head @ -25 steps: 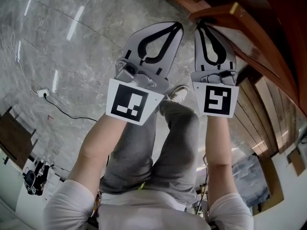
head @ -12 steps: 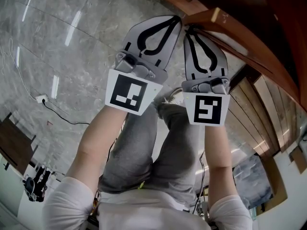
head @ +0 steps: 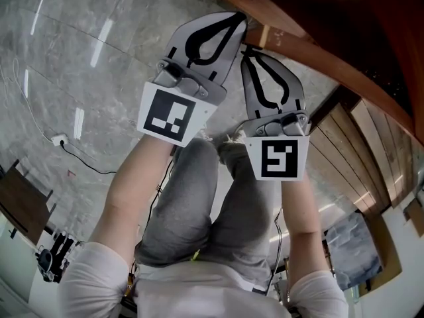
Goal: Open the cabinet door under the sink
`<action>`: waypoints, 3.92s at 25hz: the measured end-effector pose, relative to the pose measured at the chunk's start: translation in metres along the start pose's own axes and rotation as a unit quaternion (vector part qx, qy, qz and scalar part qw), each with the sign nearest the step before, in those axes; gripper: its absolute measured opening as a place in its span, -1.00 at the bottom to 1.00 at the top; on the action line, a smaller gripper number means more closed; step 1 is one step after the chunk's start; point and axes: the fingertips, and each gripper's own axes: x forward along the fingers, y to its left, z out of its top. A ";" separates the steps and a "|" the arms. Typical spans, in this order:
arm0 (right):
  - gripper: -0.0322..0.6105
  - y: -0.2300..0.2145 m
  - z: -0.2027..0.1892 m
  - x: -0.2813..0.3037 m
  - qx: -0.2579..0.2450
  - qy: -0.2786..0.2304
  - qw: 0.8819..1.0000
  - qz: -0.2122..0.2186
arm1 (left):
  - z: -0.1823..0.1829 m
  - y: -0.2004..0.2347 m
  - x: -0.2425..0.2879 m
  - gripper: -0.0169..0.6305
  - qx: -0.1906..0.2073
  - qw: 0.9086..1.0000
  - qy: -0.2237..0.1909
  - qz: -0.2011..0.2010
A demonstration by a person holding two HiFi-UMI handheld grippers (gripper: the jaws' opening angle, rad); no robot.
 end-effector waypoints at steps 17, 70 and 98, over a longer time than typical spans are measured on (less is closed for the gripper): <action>-0.72 0.004 -0.003 -0.015 0.014 -0.006 1.000 0.021 | 0.001 -0.012 0.005 -0.91 0.006 0.999 0.013 -0.043; -0.75 0.038 -0.008 -0.125 0.098 0.024 0.994 -0.033 | -0.024 -0.118 -0.078 -0.92 0.003 0.980 0.143 -0.141; -0.75 0.030 -0.024 -0.219 0.080 0.095 0.991 -0.042 | 0.007 -0.222 -0.084 -0.91 -0.009 0.962 0.172 -0.211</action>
